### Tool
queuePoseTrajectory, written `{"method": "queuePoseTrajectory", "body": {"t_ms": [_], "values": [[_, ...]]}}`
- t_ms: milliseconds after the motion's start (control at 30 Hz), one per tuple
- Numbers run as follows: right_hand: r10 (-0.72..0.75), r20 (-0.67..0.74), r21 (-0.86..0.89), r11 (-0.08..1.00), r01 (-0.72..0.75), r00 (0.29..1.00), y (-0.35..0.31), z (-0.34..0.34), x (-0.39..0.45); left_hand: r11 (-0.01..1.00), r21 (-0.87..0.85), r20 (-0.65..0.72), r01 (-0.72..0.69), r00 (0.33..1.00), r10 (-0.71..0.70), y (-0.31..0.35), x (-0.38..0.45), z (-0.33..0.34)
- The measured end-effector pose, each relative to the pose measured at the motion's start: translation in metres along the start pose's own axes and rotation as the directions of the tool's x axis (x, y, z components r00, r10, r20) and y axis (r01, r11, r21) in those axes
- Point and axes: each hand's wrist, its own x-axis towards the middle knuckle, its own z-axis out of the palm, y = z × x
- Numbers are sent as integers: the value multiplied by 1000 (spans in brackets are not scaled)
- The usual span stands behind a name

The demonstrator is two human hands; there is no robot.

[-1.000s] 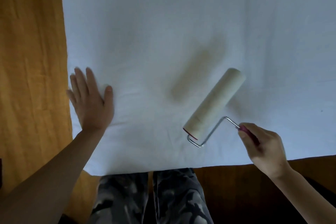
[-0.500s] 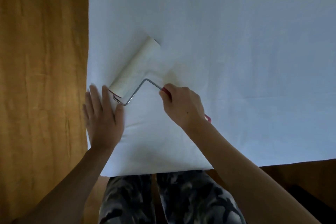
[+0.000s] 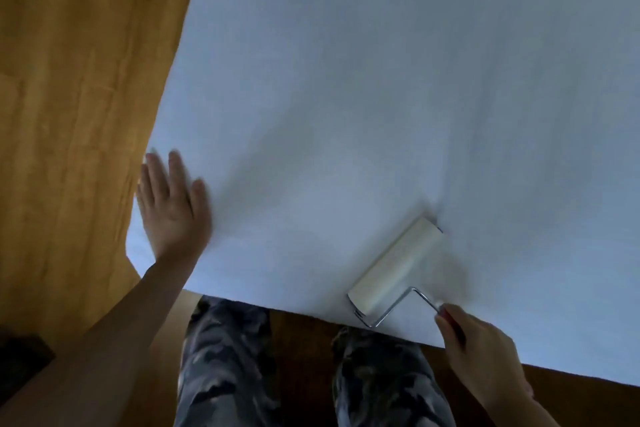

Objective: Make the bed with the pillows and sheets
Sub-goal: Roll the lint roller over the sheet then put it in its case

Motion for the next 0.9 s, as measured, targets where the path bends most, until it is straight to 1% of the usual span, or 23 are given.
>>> {"method": "queuePoseTrajectory", "body": {"t_ms": [133, 233, 367, 433, 500, 567, 600, 667, 733, 833, 900], "values": [[-57, 29, -6, 998, 57, 998, 19, -13, -4, 984, -31, 44, 174, 984, -173, 17, -30, -2], [-131, -26, 27, 991, 131, 991, 7, -19, 3, 973, -46, 50, 224, 974, -222, 26, -50, -5], [-249, -75, 67, 965, 254, 966, -58, -17, 27, 967, -58, 101, 248, 965, -241, 19, -73, -11], [-321, -64, 46, 945, 325, 945, -104, -10, 48, 962, -54, 111, 267, 959, -260, 4, -80, -14], [-404, -63, 5, 914, 405, 913, -155, -3, 70, 968, -17, 119, 249, 962, -245, -11, -86, -17], [-457, -61, -5, 889, 458, 887, -201, 0, 91, 974, 4, 124, 227, 966, -226, -23, -91, -19], [-477, -75, -4, 878, 478, 876, -224, -1, 100, 971, -1, 129, 239, 963, -237, -28, -92, -20], [-491, -108, -5, 870, 494, 864, -263, 0, 114, 964, -4, 154, 264, 953, -260, -38, -95, -21], [-484, -79, -34, 875, 483, 872, -289, 4, 126, 970, 17, 184, 241, 953, -240, -46, -96, -20], [-480, -12, -122, 871, 475, 877, -305, 11, 137, 979, 21, 196, 203, 959, -203, -52, -98, -15], [-473, -10, -135, 873, 468, 881, -300, 13, 138, 981, -6, 180, 195, 965, -191, -52, -97, -11]]}}
